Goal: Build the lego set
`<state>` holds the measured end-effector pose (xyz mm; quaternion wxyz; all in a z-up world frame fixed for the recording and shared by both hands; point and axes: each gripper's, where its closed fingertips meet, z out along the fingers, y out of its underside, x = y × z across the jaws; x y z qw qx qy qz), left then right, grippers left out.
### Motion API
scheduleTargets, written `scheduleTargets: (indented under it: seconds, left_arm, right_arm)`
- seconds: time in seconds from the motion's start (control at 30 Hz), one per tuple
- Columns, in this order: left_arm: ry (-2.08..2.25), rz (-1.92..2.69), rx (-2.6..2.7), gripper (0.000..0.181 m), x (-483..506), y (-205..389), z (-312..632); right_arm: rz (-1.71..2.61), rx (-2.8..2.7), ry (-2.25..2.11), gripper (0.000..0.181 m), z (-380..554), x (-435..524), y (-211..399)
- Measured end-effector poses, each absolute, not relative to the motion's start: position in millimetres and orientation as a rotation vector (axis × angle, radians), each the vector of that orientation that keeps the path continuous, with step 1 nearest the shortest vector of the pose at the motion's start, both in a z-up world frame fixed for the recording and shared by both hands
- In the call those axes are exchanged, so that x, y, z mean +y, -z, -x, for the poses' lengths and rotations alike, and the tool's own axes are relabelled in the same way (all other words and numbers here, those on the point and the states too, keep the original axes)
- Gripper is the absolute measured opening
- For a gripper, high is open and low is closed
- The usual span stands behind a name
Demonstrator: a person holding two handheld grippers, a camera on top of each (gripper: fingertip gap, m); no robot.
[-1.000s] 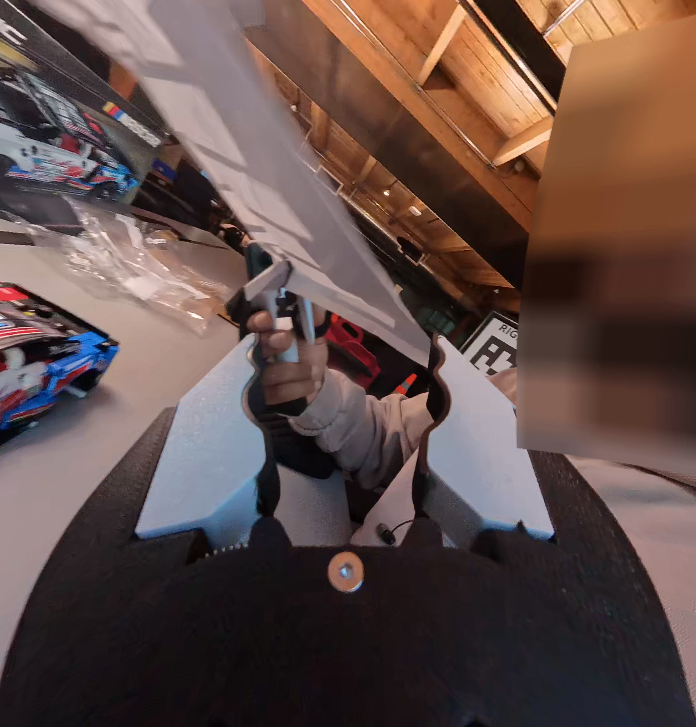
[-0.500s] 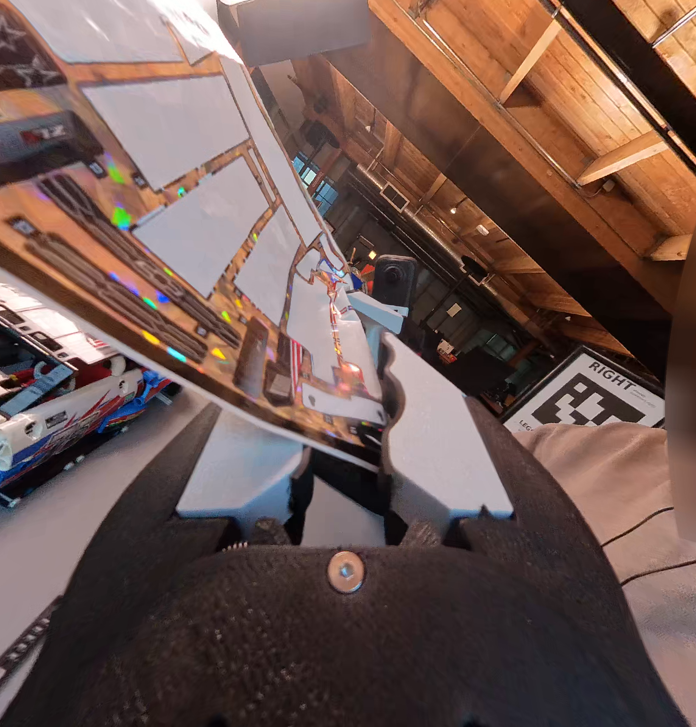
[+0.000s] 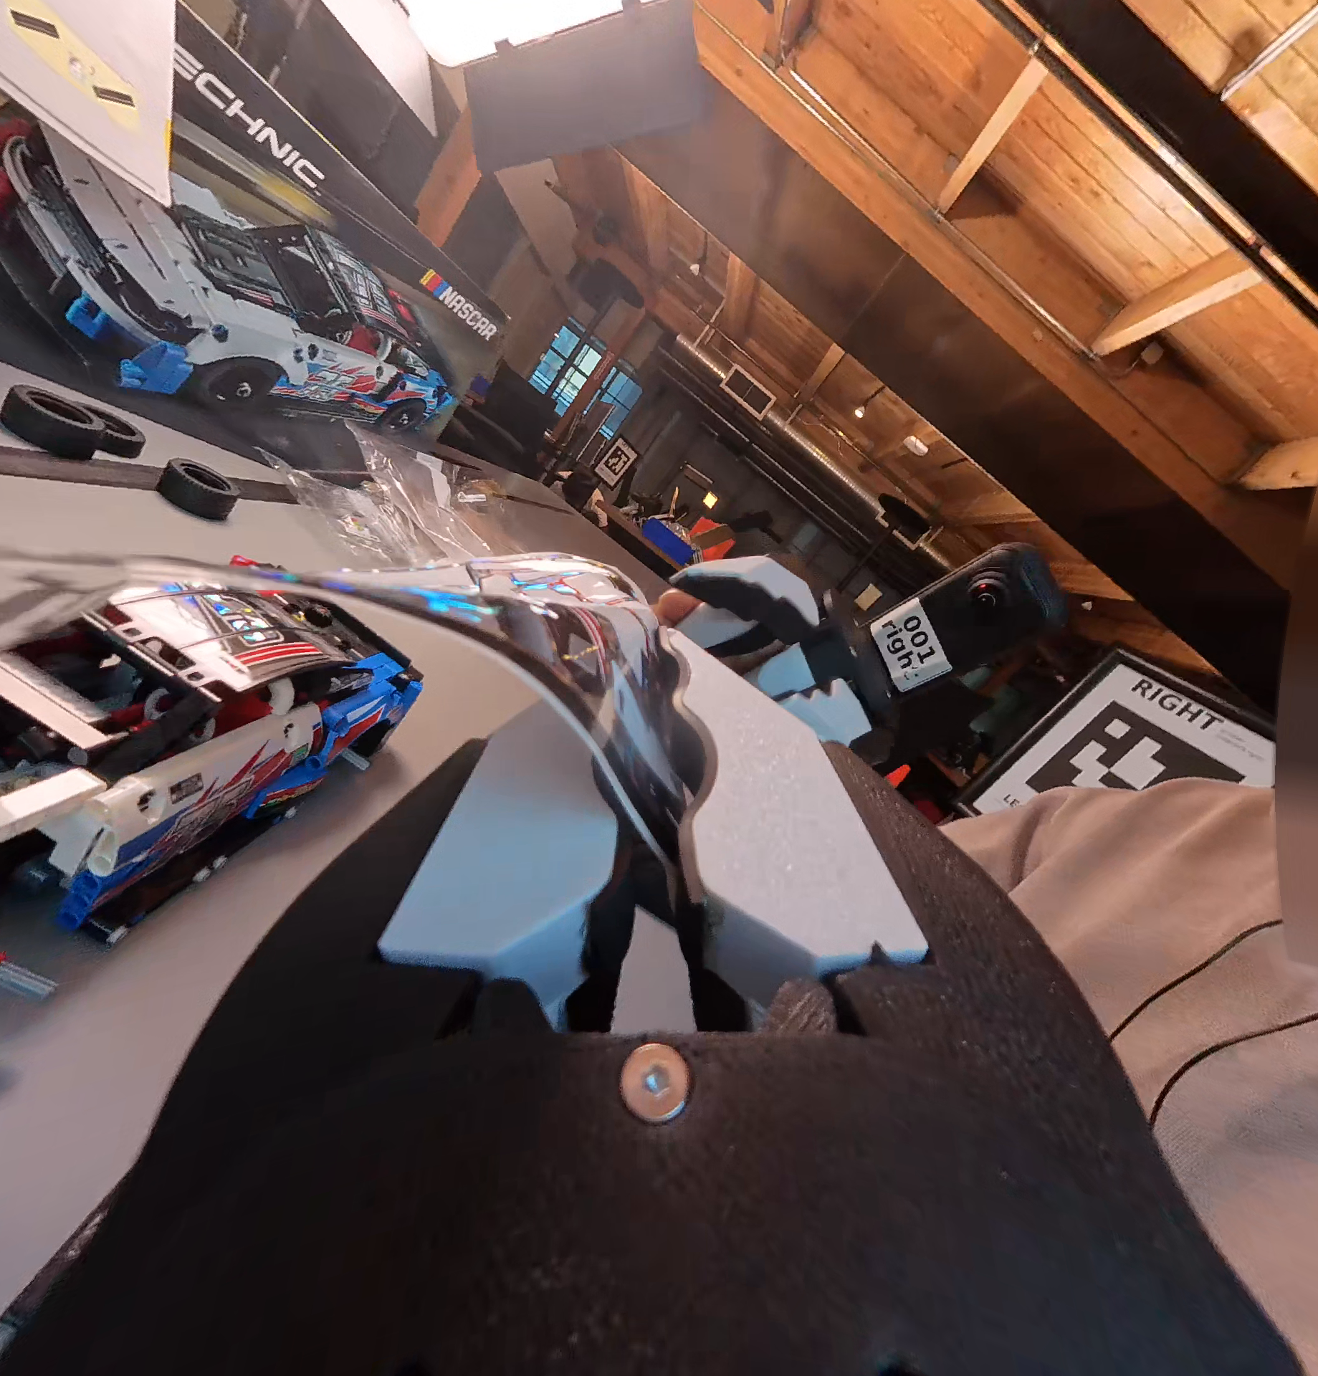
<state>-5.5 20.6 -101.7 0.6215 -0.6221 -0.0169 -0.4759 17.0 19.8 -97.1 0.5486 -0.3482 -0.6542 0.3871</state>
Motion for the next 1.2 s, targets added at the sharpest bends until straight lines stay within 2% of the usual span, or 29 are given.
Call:
scheduleTargets:
  seconds: [0.1,0.33,0.63,0.8,0.87,1.2]
  left_arm:
    - [1.014,1.425,0.032,0.0,16,98,-1]
    - [0.93,1.372,0.141,0.0,5,87,-8]
    - [0.747,1.361,0.285,0.0,-5,83,-18]
    - [0.652,1.395,0.363,0.0,-6,86,-22]
    - [0.609,1.41,0.383,0.0,-6,89,-20]
    - [0.235,1.5,0.559,0.0,-1,106,-18]
  right_arm:
    - [0.824,-1.608,-0.867,0.045,-2,13,116]
    - [0.876,-1.548,-1.182,0.015,-1,-4,103]
    - [0.912,-1.477,-1.551,0.003,-9,-16,93]
    - [0.988,-1.477,-1.87,0.005,-15,-18,95]
    - [0.999,-1.484,-1.872,0.008,-16,-16,95]
    - [1.116,-1.554,-1.845,0.005,-14,-6,107]
